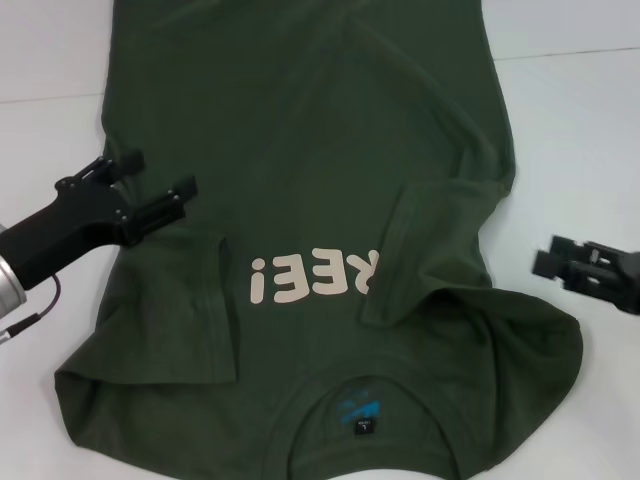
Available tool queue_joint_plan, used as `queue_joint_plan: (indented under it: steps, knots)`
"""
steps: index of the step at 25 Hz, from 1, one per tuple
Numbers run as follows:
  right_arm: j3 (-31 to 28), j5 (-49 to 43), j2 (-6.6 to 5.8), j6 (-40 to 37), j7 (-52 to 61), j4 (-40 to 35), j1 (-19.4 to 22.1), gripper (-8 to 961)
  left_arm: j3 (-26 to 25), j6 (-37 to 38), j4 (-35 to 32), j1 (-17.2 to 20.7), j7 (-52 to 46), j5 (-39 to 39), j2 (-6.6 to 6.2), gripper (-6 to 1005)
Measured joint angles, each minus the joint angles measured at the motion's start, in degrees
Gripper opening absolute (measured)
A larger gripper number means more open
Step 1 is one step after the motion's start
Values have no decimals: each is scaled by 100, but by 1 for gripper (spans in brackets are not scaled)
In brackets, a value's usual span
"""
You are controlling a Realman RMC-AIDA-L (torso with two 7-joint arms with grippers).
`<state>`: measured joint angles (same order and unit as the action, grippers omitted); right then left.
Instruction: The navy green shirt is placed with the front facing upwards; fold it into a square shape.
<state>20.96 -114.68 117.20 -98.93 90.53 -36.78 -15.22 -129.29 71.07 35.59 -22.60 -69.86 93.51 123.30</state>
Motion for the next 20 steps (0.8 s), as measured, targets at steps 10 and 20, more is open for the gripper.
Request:
queue_joint_plan:
  steps: [10, 20]
  knots:
    - [-600, -26, -54, -609, -421, -842, 498, 761, 8, 672, -42, 167, 14, 26, 52, 876]
    - [-735, -47, -79, -593, -310, -1174, 532, 753, -61, 1527, -157, 620, 12, 45, 51, 876]
